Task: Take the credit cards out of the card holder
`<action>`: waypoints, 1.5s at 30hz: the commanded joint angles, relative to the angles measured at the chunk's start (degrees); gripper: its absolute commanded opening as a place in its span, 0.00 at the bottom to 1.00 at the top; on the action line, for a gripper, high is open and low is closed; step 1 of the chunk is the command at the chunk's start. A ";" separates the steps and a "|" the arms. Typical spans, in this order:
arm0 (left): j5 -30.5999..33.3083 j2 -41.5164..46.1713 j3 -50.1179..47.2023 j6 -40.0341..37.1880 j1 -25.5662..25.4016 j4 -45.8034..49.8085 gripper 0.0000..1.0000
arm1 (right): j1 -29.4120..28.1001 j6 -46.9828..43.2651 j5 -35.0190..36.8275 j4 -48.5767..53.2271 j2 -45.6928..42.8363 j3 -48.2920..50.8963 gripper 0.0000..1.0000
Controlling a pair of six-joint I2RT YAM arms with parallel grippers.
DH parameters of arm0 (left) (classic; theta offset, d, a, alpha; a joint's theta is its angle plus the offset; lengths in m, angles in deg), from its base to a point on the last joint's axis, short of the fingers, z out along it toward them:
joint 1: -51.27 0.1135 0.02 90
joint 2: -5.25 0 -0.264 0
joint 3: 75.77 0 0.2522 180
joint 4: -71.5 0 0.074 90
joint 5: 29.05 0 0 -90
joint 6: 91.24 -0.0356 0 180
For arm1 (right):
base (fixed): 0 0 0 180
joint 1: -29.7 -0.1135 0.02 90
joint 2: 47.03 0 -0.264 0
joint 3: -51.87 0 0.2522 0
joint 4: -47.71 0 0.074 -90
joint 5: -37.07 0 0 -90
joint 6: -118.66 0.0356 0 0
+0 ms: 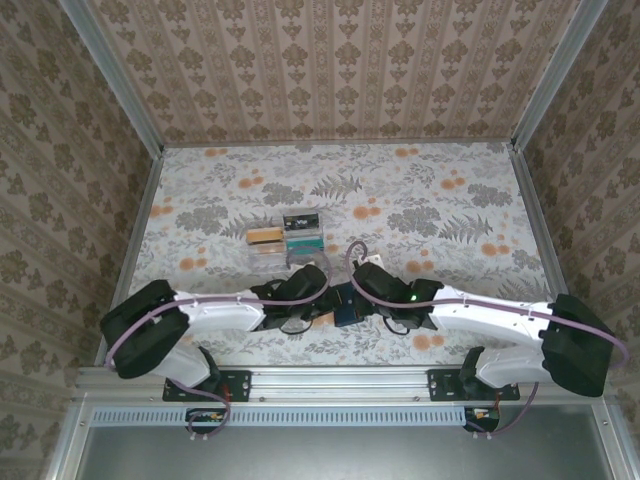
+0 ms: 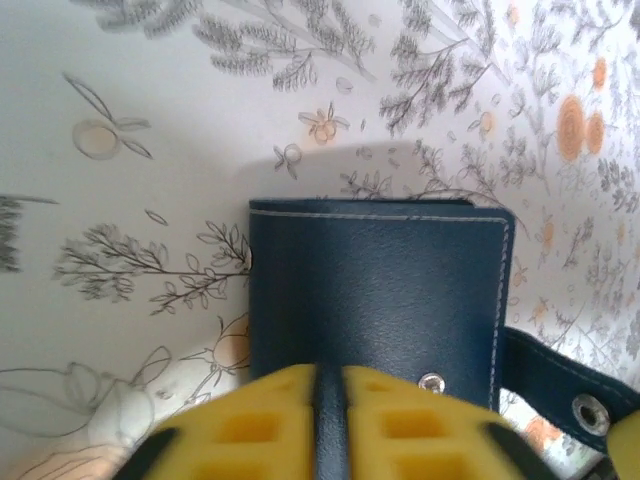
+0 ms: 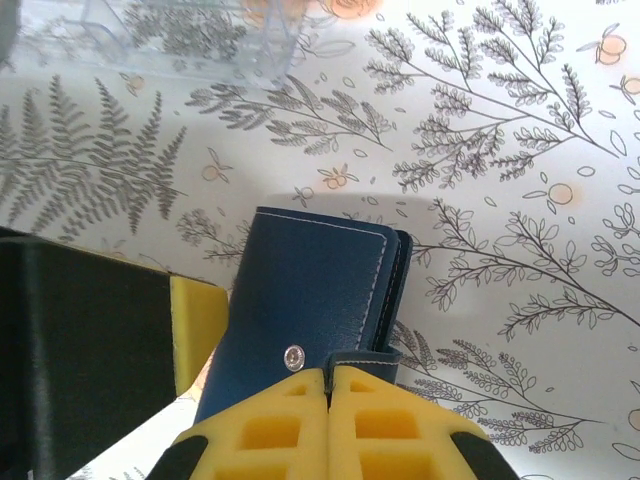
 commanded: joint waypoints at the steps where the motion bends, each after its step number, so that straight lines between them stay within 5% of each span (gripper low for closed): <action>1: 6.78 7.25 4.11 -2.99 0.21 12.84 0.30 | 0.03 0.32 -1.59 1.15 -2.59 -0.82 0.00; 12: 11.74 27.20 3.59 -7.36 5.09 29.99 0.77 | -0.03 0.43 -10.15 -1.35 -1.49 -8.32 0.00; 24: 11.53 29.72 4.23 -9.55 6.52 33.36 0.83 | 1.97 1.61 -5.56 3.01 -4.26 -5.56 0.00; 32: 8.53 24.86 5.00 -10.65 6.42 31.80 0.83 | 9.28 3.47 -2.26 9.83 -9.40 2.99 0.00; 42: 4.78 19.39 6.45 -12.29 6.00 29.78 0.83 | 11.23 2.47 -10.06 3.86 -6.60 6.03 0.31; 45: 3.23 18.10 6.34 -12.66 5.73 28.19 0.83 | 11.51 2.39 -11.67 2.34 -4.89 6.08 0.32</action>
